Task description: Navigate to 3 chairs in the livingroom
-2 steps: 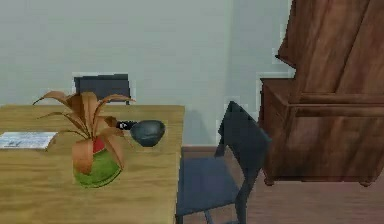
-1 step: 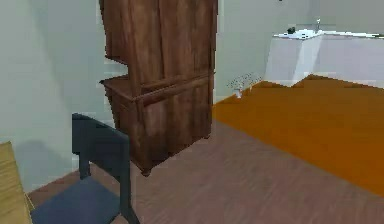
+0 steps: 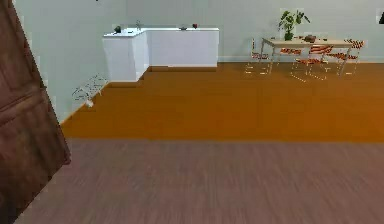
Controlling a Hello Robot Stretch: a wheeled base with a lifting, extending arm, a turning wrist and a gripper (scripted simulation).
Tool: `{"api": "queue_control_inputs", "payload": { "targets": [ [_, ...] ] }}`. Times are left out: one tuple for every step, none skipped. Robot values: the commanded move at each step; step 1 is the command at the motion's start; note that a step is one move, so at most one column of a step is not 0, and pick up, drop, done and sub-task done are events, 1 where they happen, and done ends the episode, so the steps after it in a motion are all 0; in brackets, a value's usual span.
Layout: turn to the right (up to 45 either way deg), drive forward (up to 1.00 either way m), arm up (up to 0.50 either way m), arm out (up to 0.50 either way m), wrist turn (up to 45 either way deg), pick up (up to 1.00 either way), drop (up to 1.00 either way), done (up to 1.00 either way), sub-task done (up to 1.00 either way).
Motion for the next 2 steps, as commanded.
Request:
{"api": "queue_control_inputs", "payload": {
  "targets": [
    [45.0,0.0,0.0,0.0,0.0,0.0,0.0,0.0,0.0],
    [21.0,0.0,0.0,0.0,0.0,0.0,0.0,0.0,0.0]
  ]
}}
